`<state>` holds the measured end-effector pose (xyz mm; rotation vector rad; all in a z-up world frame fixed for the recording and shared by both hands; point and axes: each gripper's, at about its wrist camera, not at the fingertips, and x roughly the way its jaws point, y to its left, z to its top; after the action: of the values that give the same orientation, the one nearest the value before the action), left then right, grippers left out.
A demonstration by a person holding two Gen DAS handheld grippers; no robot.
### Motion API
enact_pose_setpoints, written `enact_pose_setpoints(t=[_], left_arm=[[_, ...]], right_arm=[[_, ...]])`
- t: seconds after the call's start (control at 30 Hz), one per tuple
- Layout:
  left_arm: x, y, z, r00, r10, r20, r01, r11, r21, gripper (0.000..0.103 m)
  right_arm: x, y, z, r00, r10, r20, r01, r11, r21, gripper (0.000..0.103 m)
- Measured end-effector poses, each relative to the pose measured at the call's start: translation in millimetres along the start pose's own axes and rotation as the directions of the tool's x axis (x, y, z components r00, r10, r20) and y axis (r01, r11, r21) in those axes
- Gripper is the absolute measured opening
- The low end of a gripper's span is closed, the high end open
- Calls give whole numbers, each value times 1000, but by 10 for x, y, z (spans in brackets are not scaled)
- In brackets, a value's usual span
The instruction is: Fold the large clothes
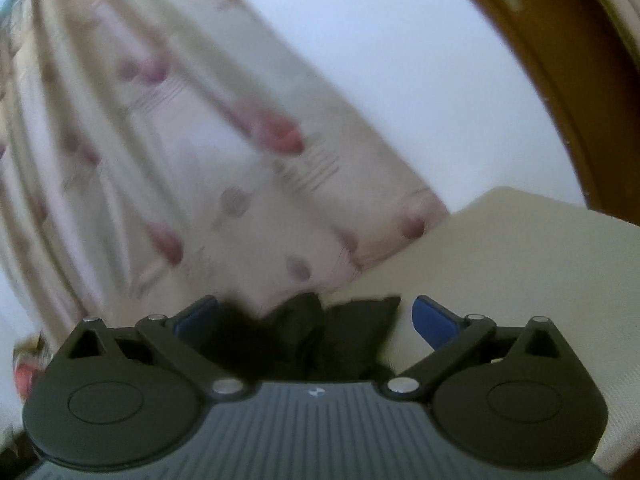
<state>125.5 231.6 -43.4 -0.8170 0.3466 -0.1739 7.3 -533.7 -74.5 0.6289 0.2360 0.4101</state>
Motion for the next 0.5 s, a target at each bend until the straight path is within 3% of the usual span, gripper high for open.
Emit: enact_pose_setpoints(t=[0.07, 0.13, 0.2, 0.27, 0.3, 0.33, 0.4, 0.5], left_arm=[[4, 3, -17, 1000, 7, -2, -7, 1000, 3, 12], [-9, 0, -29, 1000, 15, -2, -15, 1000, 15, 12], [-24, -6, -32, 1000, 23, -2, -23, 999, 23, 12], [-40, -7, -26, 1000, 29, 1, -29, 999, 27, 12], [-50, -5, -21, 999, 33, 3, -33, 999, 29, 12], [-57, 2, -15, 999, 40, 5, -40, 999, 34, 12], [-55, 24, 2, 998, 56, 9, -57, 998, 34, 13], [-36, 94, 58, 996, 79, 33, -79, 997, 7, 13]], right_arm=[[2, 70, -69, 998, 32, -45, -33, 999, -26, 103], [127, 253, -97, 999, 2, -48, -10, 986, -168, 103], [373, 395, -102, 998, -31, -59, 10, 947, -321, 103], [704, 421, -100, 987, -8, -162, -53, 928, -369, 103], [857, 414, -91, 974, 47, -220, -123, 931, -343, 101], [974, 407, -77, 964, 108, -242, -181, 936, -303, 92], [1192, 437, -14, 959, 101, -264, -178, 941, -288, 25], [1459, 498, 123, 973, 71, -219, -140, 937, -320, 15]])
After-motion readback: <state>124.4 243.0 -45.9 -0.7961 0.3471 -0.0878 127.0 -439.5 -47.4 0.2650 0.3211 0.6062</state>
